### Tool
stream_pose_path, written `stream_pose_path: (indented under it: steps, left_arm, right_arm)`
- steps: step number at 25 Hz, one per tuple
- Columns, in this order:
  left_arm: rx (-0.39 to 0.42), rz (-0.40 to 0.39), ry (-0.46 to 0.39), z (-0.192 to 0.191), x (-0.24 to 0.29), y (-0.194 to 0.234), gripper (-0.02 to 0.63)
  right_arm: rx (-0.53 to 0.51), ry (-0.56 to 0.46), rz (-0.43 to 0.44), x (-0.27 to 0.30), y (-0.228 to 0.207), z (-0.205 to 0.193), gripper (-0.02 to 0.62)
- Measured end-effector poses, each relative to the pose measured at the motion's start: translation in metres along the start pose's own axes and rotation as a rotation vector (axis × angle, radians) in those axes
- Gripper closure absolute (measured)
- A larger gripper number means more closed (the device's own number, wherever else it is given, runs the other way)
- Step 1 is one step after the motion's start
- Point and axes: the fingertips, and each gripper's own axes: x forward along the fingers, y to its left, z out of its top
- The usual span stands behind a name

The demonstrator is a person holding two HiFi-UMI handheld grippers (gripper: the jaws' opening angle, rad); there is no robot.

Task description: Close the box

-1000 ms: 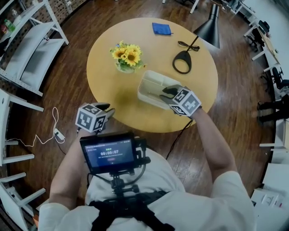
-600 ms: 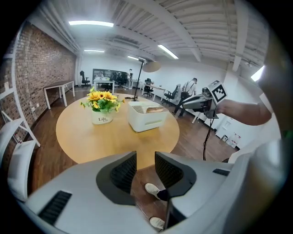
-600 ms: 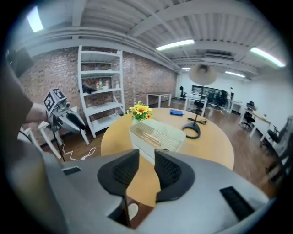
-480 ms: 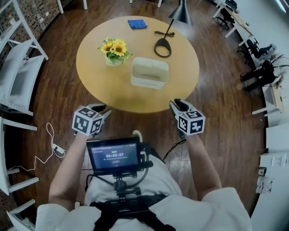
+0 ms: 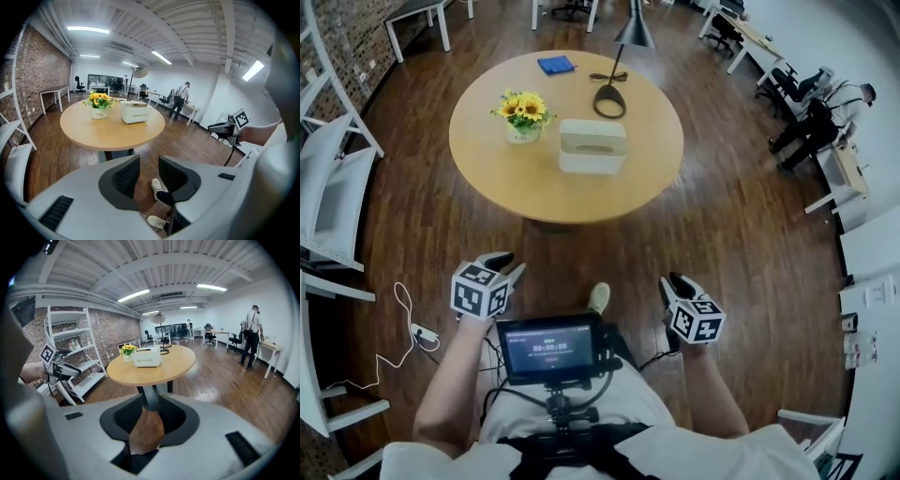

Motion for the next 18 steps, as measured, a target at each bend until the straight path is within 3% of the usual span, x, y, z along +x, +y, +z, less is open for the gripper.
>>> stream_pose_path:
  steps: [18]
  left_arm:
    - [-0.032, 0.027, -0.026, -0.034, -0.049, -0.004, 0.476]
  right_arm:
    - [-0.095, -0.002, 0.010, -0.029, 0.039, -0.015, 0.483]
